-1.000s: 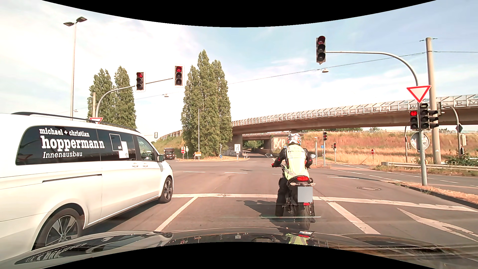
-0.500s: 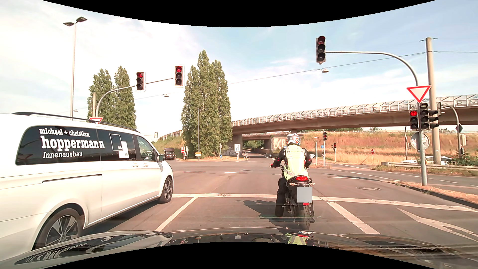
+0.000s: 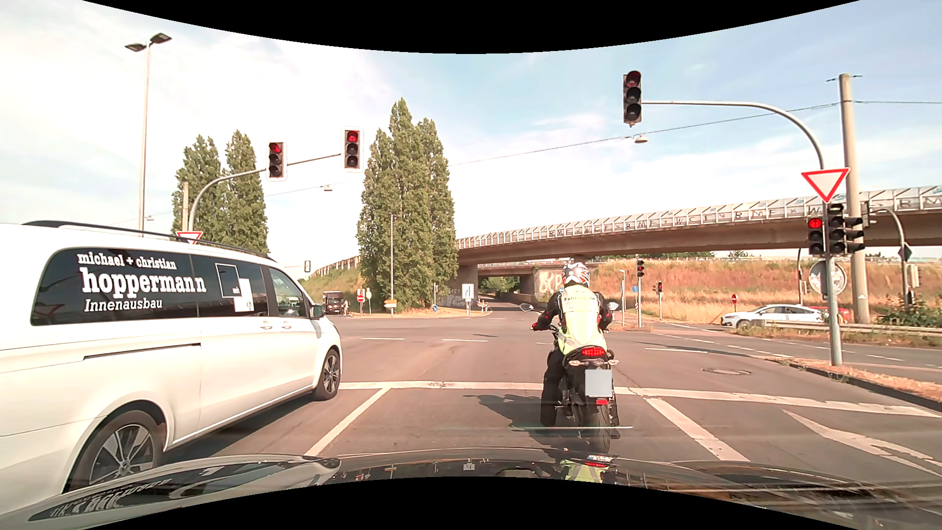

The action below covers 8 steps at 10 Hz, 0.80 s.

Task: Follow the waypoints while adhering to traffic rules and regulations

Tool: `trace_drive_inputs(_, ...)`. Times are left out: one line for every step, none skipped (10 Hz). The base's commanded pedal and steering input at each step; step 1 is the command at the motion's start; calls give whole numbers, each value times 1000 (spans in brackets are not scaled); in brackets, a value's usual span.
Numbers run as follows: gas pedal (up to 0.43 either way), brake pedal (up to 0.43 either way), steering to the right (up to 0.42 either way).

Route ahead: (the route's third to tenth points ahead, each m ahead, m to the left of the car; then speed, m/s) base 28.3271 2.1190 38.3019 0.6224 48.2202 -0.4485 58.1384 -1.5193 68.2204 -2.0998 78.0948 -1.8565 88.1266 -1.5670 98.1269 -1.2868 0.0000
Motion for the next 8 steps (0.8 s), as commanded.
trace_drive_inputs(0,0,128)
trace_drive_inputs(0,0,127)
trace_drive_inputs(0,0,128)
trace_drive_inputs(0,0,128)
trace_drive_inputs(0,0,128)
trace_drive_inputs(0,0,128)
trace_drive_inputs(0,0,128)
trace_drive_inputs(0,0,128)
